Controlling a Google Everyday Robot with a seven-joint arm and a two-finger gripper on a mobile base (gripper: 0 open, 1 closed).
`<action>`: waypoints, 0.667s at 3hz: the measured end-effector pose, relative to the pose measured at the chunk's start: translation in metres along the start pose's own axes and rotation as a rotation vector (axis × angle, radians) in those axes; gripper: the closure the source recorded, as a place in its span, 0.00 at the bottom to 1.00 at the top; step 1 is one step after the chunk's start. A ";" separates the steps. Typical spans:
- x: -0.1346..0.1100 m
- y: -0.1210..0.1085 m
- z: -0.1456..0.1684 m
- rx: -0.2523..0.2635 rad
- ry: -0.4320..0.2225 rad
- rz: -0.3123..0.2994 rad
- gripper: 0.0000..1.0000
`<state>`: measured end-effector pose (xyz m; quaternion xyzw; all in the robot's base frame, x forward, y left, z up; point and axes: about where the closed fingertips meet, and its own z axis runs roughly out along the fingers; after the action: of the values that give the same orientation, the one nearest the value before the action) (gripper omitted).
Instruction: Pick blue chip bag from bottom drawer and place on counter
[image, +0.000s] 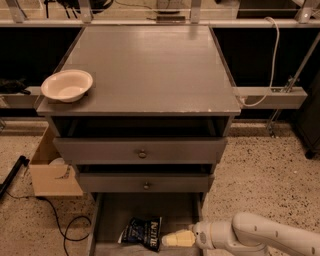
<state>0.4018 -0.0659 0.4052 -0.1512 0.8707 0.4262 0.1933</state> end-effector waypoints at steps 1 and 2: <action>0.000 0.000 0.000 0.000 0.000 0.000 0.00; -0.004 0.001 0.017 0.013 0.001 -0.022 0.00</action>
Offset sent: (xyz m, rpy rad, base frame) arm 0.0209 0.0418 -0.0205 -0.0541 -0.0587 0.0134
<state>0.4082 -0.0512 0.3984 -0.1596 0.8718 0.4184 0.1987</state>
